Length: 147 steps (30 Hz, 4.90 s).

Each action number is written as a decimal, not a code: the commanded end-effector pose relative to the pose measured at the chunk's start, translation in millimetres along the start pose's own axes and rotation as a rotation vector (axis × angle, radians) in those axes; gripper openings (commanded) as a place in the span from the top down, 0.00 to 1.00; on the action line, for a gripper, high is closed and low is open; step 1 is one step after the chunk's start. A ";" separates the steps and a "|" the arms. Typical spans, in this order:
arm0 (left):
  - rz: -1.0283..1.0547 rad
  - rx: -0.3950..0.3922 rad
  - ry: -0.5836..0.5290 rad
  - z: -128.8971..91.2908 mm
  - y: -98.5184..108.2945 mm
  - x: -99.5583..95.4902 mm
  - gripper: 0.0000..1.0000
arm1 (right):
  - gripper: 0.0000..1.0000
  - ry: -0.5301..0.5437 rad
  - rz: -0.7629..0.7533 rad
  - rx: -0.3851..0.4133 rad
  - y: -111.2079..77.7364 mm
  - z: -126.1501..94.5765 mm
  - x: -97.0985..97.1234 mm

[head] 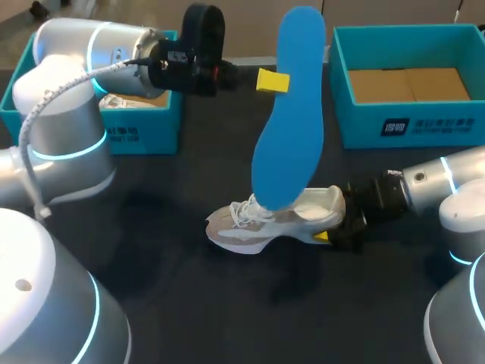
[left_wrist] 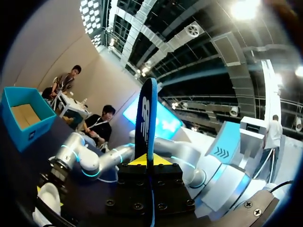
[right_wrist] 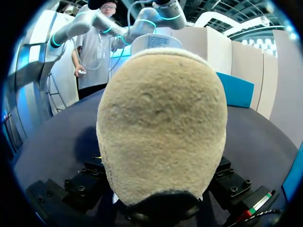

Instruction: Take the shoe out of the shoebox, open the shoe tongue, remove and reinsert the insole, then place the shoe into the shoebox

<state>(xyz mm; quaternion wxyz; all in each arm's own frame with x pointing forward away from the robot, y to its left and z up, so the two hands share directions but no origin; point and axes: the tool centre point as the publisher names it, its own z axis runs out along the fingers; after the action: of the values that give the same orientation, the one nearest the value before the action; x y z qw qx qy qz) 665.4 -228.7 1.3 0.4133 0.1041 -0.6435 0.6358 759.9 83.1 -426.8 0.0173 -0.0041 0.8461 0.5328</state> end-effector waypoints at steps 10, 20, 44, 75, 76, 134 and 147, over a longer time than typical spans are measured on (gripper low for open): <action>-0.026 0.155 -0.156 19.8 36.4 63.4 1.00 | 1.00 -0.001 0.000 0.003 -0.9 1.7 -0.2; -0.038 0.169 -0.167 21.6 48.1 58.8 1.00 | 1.00 -0.001 0.000 0.003 -0.9 1.7 -0.2; -0.046 0.156 -0.073 13.1 44.6 37.0 1.00 | 1.00 -0.001 0.000 0.003 -0.9 1.7 -0.2; -0.046 0.156 -0.073 13.1 44.6 37.0 1.00 | 0.00 0.005 0.006 0.092 14.8 -17.6 2.5; -0.046 0.156 -0.073 13.1 44.6 37.0 1.00 | 0.00 0.006 0.008 0.100 15.8 -19.4 2.4; -0.046 0.156 -0.073 13.1 44.6 37.0 1.00 | 0.00 -0.138 0.148 0.838 111.3 -74.5 7.1; -0.046 0.156 -0.073 13.1 44.6 37.0 1.00 | 0.00 -0.089 0.097 0.865 112.3 -60.1 -0.1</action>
<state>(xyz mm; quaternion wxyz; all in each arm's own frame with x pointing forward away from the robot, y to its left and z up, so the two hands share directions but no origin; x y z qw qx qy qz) 606.7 -216.5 -4.1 0.3944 0.1747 -0.6050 0.6693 747.9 70.8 -295.9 0.0369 0.0688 0.9836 0.1623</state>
